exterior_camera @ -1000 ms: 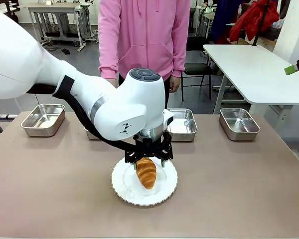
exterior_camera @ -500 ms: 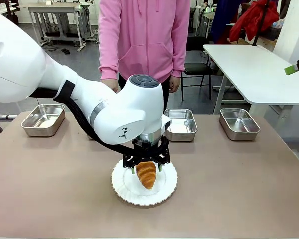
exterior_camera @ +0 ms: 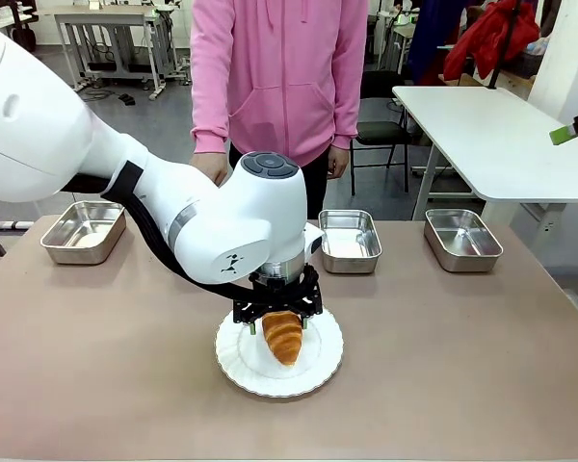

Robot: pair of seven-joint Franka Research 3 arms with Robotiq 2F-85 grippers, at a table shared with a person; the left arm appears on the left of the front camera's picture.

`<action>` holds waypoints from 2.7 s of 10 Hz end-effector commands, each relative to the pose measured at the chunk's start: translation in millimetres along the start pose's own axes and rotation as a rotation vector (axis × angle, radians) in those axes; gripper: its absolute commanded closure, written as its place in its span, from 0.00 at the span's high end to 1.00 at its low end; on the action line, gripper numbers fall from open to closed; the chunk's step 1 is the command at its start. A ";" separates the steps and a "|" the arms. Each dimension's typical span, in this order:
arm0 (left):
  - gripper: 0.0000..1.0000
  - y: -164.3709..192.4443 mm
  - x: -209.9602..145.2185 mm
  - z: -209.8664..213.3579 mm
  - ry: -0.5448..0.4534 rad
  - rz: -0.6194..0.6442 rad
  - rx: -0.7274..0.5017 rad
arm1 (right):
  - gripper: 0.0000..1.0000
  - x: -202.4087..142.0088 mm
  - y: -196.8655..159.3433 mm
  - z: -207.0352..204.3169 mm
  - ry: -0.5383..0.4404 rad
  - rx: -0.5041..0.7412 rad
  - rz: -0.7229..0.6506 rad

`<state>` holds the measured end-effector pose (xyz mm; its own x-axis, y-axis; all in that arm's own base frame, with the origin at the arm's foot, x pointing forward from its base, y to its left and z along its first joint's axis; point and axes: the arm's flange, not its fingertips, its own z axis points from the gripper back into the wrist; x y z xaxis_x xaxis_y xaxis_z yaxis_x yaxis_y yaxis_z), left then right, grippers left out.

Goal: Place the bread in the container.
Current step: Place the Butter Roll into the Airtight Container indicated by the human.

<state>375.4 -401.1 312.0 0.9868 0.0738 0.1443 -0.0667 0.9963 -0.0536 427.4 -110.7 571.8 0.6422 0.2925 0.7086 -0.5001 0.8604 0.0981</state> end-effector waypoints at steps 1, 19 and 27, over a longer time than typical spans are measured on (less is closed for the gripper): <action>0.84 -2.0 -2.3 -8.4 -0.030 0.034 0.000 | 1.00 0.0 -0.9 0.0 -0.013 0.014 -0.003; 0.45 83.7 103.6 107.9 -0.072 -0.130 -0.082 | 1.00 0.0 -0.9 0.0 -0.013 0.014 -0.003; 0.45 197.8 235.3 91.2 -0.062 -0.278 -0.157 | 1.00 0.0 -0.9 0.0 -0.013 0.014 -0.003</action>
<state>569.7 -186.9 426.6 0.9554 -0.1741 0.2387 0.2044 0.9728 -0.1086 428.0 -110.4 571.1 0.6437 0.2935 0.7068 -0.4999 0.8606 0.0979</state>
